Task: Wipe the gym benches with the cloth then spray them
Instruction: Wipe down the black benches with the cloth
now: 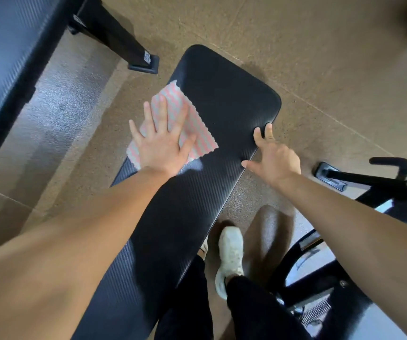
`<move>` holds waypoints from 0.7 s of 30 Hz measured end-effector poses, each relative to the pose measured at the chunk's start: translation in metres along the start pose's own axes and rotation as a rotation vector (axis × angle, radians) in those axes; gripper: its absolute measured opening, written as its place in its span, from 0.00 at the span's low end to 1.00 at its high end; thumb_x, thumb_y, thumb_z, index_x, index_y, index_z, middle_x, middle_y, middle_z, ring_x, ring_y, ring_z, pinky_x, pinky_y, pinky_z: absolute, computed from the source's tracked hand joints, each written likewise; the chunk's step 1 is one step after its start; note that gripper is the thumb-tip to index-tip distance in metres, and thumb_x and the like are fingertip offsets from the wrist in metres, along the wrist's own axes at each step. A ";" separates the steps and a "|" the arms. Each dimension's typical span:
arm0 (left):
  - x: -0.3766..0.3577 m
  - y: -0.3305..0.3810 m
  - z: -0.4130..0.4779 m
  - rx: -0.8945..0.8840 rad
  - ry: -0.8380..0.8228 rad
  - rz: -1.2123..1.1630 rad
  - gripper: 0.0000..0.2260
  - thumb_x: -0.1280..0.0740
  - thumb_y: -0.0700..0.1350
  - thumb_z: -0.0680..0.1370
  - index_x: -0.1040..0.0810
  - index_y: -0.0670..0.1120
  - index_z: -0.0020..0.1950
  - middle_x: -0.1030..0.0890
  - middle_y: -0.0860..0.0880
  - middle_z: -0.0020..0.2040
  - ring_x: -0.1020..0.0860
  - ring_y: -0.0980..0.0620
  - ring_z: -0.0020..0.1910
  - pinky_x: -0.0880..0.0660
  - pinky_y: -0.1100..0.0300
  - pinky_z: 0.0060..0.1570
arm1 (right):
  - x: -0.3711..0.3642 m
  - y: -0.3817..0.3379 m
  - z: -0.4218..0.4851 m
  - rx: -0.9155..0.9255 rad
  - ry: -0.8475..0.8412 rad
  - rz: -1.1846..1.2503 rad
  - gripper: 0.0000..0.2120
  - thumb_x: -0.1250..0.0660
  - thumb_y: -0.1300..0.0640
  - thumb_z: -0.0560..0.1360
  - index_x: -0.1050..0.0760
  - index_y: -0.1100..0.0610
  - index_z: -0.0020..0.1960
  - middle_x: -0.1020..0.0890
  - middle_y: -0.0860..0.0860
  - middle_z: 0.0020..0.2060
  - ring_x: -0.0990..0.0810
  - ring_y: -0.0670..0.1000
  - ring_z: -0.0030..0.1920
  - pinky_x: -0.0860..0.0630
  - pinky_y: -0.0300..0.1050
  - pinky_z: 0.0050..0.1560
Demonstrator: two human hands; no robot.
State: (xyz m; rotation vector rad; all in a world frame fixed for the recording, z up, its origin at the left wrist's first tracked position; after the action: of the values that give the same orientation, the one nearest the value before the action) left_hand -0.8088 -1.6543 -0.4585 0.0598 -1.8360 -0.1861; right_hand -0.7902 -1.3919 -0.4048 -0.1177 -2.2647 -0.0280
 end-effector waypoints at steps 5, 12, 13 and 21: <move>0.000 0.017 0.001 0.006 0.005 -0.025 0.30 0.55 0.64 0.85 0.59 0.56 0.84 0.55 0.39 0.84 0.54 0.32 0.82 0.52 0.25 0.74 | -0.003 0.006 0.000 0.038 0.038 -0.009 0.41 0.34 0.35 0.77 0.50 0.47 0.82 0.52 0.51 0.83 0.22 0.61 0.65 0.21 0.55 0.54; -0.011 0.079 -0.016 -0.278 -0.071 -0.044 0.30 0.54 0.64 0.85 0.58 0.56 0.84 0.59 0.41 0.84 0.59 0.32 0.81 0.56 0.28 0.76 | 0.006 0.032 0.001 0.037 0.093 0.547 0.24 0.30 0.54 0.78 0.27 0.45 0.74 0.33 0.43 0.77 0.18 0.45 0.50 0.25 0.39 0.62; -0.015 0.089 -0.020 -0.326 -0.087 -0.055 0.30 0.54 0.63 0.85 0.58 0.55 0.84 0.59 0.41 0.84 0.61 0.32 0.81 0.53 0.28 0.76 | 0.011 0.037 0.004 0.004 0.161 0.612 0.19 0.31 0.56 0.79 0.22 0.48 0.69 0.25 0.45 0.71 0.19 0.43 0.49 0.26 0.37 0.63; -0.019 0.107 -0.014 -0.533 -0.116 0.009 0.29 0.52 0.65 0.84 0.51 0.60 0.84 0.54 0.47 0.85 0.58 0.38 0.83 0.52 0.27 0.75 | 0.028 0.054 0.046 -0.073 0.271 0.774 0.27 0.30 0.55 0.79 0.32 0.48 0.77 0.18 0.50 0.58 0.20 0.47 0.52 0.27 0.32 0.55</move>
State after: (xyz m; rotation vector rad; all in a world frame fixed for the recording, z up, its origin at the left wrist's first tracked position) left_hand -0.7844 -1.5480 -0.4561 -0.3372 -1.8457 -0.6767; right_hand -0.8378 -1.3334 -0.4135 -0.9559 -1.8200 0.2666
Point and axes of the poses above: each hand's wrist, its own z-axis towards the middle knuckle, its own x-axis out of the back of the hand, y = z × x, the point moved 2 cm from there along z, towards the middle knuckle
